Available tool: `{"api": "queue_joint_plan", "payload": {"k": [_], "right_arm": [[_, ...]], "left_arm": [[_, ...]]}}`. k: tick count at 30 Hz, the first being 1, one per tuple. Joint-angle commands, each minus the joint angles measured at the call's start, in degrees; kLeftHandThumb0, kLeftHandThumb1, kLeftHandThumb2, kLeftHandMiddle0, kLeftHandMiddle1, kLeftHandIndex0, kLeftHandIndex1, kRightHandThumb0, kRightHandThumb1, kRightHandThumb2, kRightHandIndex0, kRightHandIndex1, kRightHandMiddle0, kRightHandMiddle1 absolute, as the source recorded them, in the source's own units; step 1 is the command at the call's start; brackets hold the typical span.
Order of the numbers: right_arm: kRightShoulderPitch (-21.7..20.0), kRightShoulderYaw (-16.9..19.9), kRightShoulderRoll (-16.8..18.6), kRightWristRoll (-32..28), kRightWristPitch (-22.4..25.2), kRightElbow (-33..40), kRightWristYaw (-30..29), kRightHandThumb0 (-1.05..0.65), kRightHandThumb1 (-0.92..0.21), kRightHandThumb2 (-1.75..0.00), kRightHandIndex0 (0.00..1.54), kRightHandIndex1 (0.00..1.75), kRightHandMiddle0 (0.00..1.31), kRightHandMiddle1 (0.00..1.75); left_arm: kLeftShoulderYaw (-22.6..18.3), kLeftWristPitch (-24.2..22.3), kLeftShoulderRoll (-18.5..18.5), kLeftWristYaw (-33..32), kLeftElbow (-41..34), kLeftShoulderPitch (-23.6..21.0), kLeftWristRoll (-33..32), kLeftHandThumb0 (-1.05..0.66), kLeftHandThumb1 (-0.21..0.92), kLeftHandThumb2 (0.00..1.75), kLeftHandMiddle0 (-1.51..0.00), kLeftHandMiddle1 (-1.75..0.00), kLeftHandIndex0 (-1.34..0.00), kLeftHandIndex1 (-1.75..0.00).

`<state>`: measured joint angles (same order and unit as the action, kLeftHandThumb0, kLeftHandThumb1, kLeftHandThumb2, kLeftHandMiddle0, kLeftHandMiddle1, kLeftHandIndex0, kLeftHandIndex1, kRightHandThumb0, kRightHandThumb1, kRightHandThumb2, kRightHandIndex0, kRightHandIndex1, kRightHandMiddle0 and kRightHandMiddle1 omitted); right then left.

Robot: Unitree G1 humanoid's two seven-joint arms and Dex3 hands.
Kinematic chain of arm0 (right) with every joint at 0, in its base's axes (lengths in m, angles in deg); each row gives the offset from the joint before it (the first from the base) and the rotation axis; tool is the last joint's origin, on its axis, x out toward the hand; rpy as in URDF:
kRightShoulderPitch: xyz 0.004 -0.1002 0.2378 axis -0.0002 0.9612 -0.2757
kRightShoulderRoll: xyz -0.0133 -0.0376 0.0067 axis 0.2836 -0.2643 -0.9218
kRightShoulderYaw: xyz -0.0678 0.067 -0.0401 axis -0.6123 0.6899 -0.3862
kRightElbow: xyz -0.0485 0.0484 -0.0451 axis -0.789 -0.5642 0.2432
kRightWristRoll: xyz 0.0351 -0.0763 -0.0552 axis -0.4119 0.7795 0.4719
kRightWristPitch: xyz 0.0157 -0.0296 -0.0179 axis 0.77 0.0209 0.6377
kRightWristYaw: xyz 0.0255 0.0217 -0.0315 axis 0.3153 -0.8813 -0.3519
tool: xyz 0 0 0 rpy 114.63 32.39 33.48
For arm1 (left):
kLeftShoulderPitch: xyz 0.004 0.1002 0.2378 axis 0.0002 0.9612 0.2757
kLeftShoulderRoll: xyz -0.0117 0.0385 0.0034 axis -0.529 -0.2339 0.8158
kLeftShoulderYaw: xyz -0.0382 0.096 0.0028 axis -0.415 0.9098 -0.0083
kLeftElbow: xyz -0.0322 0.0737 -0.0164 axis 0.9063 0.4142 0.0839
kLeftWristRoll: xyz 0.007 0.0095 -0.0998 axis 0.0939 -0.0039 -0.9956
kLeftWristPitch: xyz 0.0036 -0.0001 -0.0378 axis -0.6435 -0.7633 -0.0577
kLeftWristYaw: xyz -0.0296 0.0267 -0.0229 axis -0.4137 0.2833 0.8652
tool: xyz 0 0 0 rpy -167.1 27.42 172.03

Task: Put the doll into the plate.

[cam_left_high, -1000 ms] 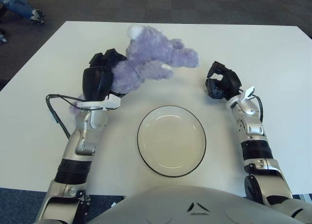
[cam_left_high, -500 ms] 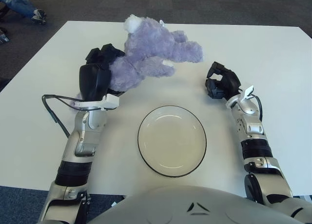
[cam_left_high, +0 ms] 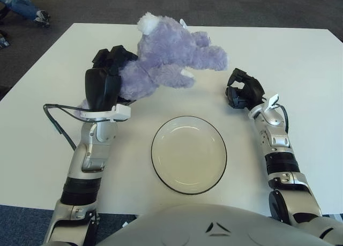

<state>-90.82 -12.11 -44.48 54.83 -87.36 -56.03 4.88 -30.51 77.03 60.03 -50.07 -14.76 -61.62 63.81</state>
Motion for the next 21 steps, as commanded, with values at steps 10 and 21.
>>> {"api": "queue_joint_plan", "payload": {"k": [10,21], "right_arm": [[-0.9,0.3,-0.5,-0.4,-0.7,-0.7,0.6,-0.45,-0.4,-1.22,1.24,1.75,0.55,1.75],[-1.0,0.2,-0.5,-1.2,2.7,0.5,1.4,-0.45,-0.4,-1.21,1.23,1.75,0.54,1.75]], "left_arm": [[-0.3,1.0,0.4,-0.1,-1.1,-1.0,0.0,0.62,0.01,1.69,-0.87,-1.75,-1.14,-1.75],[0.3,1.9,0.4,-0.4,-0.9,-1.0,1.3,0.62,0.01,1.69,-0.87,-1.75,-1.14,-1.75]]}}
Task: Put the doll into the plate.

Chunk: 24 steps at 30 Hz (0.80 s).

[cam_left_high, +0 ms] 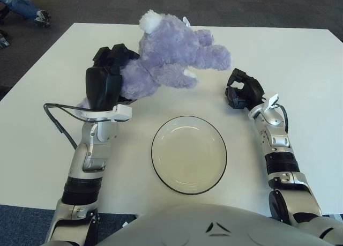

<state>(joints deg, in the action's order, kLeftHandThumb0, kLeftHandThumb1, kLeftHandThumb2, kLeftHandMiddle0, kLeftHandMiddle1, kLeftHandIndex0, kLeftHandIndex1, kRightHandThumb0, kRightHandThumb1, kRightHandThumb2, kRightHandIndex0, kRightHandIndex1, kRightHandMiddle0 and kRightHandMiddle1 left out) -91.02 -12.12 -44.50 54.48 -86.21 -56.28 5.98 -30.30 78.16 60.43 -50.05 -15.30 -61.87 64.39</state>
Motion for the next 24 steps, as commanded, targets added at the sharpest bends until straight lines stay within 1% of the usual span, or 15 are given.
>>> {"api": "queue_joint_plan", "payload": {"k": [1,8,15,24], "right_arm": [[-0.8,0.3,-0.5,-0.9,1.7,0.8,0.4,-0.45,-0.4,-1.21,1.22,1.75,0.54,1.75],[-0.7,0.0,-0.6,-0.6,3.3,1.8,0.5,-0.45,-0.4,-1.21,1.21,1.75,0.55,1.75],[-0.8,-0.1,-0.8,-0.8,4.6,2.0,1.2,-0.47,-0.36,-1.27,1.21,1.75,0.58,1.75],[-0.7,-0.4,-0.7,-0.5,3.9,1.9,2.1,-0.48,-0.32,-1.31,1.21,1.75,0.61,1.75]], "left_arm": [[0.1,0.8,0.0,-0.4,-0.4,-0.7,0.8,0.62,0.01,1.69,-0.87,-1.75,-1.14,-1.75],[0.5,0.9,0.4,0.3,-0.9,-0.2,0.7,0.63,0.0,1.71,-0.88,-1.75,-1.15,-1.75],[1.1,1.2,0.8,0.8,-1.4,0.5,0.3,0.63,-0.01,1.72,-0.9,-1.75,-1.15,-1.75],[1.6,1.0,2.1,1.8,-2.6,2.0,-0.1,0.64,-0.01,1.72,-0.9,-1.75,-1.15,-1.75]]}}
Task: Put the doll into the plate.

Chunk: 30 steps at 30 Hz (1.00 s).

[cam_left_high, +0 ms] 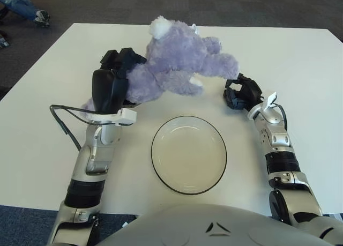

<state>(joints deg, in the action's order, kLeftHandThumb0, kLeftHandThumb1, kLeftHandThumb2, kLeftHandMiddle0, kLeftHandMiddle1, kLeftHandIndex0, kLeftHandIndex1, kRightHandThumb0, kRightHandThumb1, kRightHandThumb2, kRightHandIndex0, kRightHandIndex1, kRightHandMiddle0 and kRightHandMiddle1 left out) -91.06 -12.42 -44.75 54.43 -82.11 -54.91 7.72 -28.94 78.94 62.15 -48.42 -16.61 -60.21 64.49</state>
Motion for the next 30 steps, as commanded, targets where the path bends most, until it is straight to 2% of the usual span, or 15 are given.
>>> {"api": "queue_joint_plan", "payload": {"k": [1,8,16,30], "right_arm": [[-0.6,-0.1,-0.5,-0.3,-0.4,0.5,0.4,-0.48,-0.32,-1.31,1.21,1.75,0.61,1.75],[-0.6,-0.3,-0.7,0.0,-0.7,0.4,0.9,-0.48,-0.32,-1.32,1.21,1.75,0.61,1.75],[-0.9,-0.2,-0.7,-0.2,-0.3,0.1,1.3,-0.48,-0.31,-1.33,1.23,1.75,0.62,1.75],[-1.2,0.2,-0.6,-0.5,-0.6,-0.5,1.7,-0.49,-0.29,-1.35,1.23,1.75,0.63,1.75]], "left_arm": [[0.3,0.2,0.7,0.3,-1.6,0.6,-0.3,0.64,-0.01,1.72,-0.9,-1.75,-1.15,-1.75],[0.6,0.0,1.7,1.8,-2.9,1.7,-1.4,0.63,0.0,1.7,-0.88,-1.75,-1.13,-1.75],[1.1,0.7,1.9,6.1,-5.0,4.5,-5.8,0.62,0.01,1.69,-0.87,-1.75,-1.13,-1.75],[-0.5,0.2,1.6,11.2,-9.5,9.0,-9.1,0.6,0.04,1.65,-0.84,-1.75,-1.08,-1.75]]}}
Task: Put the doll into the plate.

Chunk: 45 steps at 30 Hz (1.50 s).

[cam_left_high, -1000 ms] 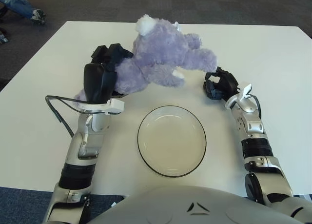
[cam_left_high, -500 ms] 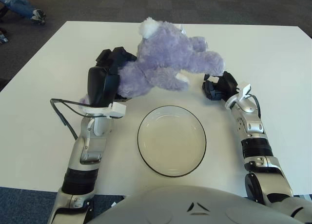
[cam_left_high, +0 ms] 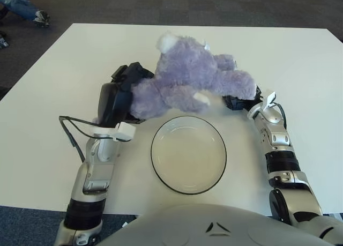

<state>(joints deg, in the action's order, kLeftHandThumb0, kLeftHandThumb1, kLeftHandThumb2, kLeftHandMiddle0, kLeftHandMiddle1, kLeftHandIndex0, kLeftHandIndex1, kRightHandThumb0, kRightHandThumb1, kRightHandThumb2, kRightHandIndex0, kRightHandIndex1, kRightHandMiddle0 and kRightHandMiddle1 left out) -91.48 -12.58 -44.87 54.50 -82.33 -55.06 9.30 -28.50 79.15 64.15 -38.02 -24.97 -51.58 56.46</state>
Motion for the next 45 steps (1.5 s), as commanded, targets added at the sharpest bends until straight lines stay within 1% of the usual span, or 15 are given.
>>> {"api": "queue_joint_plan", "payload": {"k": [1,5,11,15,23,29,31,33,35,37,38,39,40,45], "right_arm": [[-0.8,0.3,-0.5,-0.6,-0.4,-0.4,0.1,-0.49,-0.29,-1.35,1.23,1.75,0.63,1.75],[-0.9,0.3,-0.6,-0.3,-0.4,-0.5,0.1,-0.49,-0.29,-1.35,1.23,1.75,0.63,1.75],[-1.3,0.4,-1.1,-0.4,-0.3,-1.4,0.7,-0.49,-0.29,-1.35,1.23,1.75,0.63,1.75],[-1.6,0.6,-1.1,-0.6,-0.5,-1.9,1.0,-0.49,-0.29,-1.35,1.23,1.75,0.64,1.75],[-1.7,0.8,-1.3,-0.6,-0.8,-2.5,1.3,-0.49,-0.29,-1.35,1.24,1.75,0.64,1.75],[-1.8,0.7,-1.5,-0.4,-0.8,-2.6,1.1,-0.49,-0.29,-1.35,1.24,1.75,0.63,1.75],[-1.8,0.6,-1.6,-0.4,-0.8,-2.6,1.1,-0.49,-0.29,-1.35,1.24,1.75,0.63,1.75],[-1.8,0.6,-1.6,-0.3,-0.7,-2.6,1.2,-0.49,-0.29,-1.35,1.24,1.75,0.63,1.75],[-1.8,0.6,-1.7,-0.4,-0.5,-2.6,1.3,-0.49,-0.29,-1.35,1.24,1.75,0.63,1.75],[-1.9,0.6,-1.7,-0.5,-0.4,-2.7,1.3,-0.49,-0.28,-1.36,1.24,1.75,0.64,1.75],[-1.9,0.5,-1.7,-0.5,-0.4,-2.7,1.3,-0.49,-0.28,-1.36,1.24,1.75,0.64,1.75],[-1.9,0.5,-1.7,-0.4,-0.4,-2.8,1.2,-0.5,-0.28,-1.37,1.24,1.75,0.65,1.75],[-2.0,0.5,-1.7,-0.4,-0.4,-2.8,1.2,-0.5,-0.27,-1.37,1.24,1.75,0.65,1.75],[-2.0,0.5,-1.6,-0.2,-0.5,-2.9,0.8,-0.5,-0.27,-1.38,1.24,1.75,0.65,1.75]], "left_arm": [[-1.1,0.1,-0.6,1.1,-1.2,0.4,-1.2,0.6,0.04,1.65,-0.84,-1.75,-1.08,-1.75],[-2.0,0.9,-1.5,2.3,-1.1,0.7,-2.3,0.6,0.04,1.65,-0.84,-1.75,-1.09,-1.75],[-3.6,2.6,-4.0,4.0,0.0,0.4,-3.6,0.61,0.02,1.69,-0.87,-1.75,-1.13,-1.75],[-5.1,4.2,-5.7,5.3,0.7,0.4,-6.2,0.62,0.01,1.7,-0.88,-1.75,-1.15,-1.75],[-7.8,9.8,-8.3,3.5,3.4,-0.8,-3.7,0.63,-0.01,1.72,-0.89,-1.75,-1.16,-1.75],[-9.1,12.6,-9.5,2.4,4.8,-1.3,-1.5,0.64,-0.01,1.72,-0.9,-1.75,-1.15,-1.75],[-9.4,13.2,-9.8,2.9,4.9,-1.3,-1.9,0.64,-0.02,1.73,-0.9,-1.75,-1.15,-1.75],[-9.5,13.1,-10.2,4.4,4.7,-1.1,-3.8,0.64,-0.02,1.74,-0.91,-1.75,-1.15,-1.75],[-9.0,12.5,-10.7,6.8,4.4,-0.8,-7.4,0.65,-0.03,1.74,-0.91,-1.75,-1.15,-1.75],[-8.2,11.2,-11.9,11.7,4.7,-0.3,-16.7,0.65,-0.03,1.74,-0.91,-1.75,-1.16,-1.75],[-8.2,10.9,-12.4,13.6,5.0,-0.1,-20.2,0.65,-0.03,1.74,-0.91,-1.75,-1.16,-1.75],[-8.5,11.7,-13.2,15.0,6.5,-0.3,-22.7,0.65,-0.03,1.75,-0.91,-1.75,-1.16,-1.75],[-8.8,12.3,-13.6,15.8,7.5,-0.6,-23.9,0.65,-0.03,1.75,-0.91,-1.75,-1.16,-1.75],[-9.9,19.3,-15.3,16.0,12.7,-3.2,-20.9,0.65,-0.03,1.75,-0.91,-1.75,-1.16,-1.75]]}}
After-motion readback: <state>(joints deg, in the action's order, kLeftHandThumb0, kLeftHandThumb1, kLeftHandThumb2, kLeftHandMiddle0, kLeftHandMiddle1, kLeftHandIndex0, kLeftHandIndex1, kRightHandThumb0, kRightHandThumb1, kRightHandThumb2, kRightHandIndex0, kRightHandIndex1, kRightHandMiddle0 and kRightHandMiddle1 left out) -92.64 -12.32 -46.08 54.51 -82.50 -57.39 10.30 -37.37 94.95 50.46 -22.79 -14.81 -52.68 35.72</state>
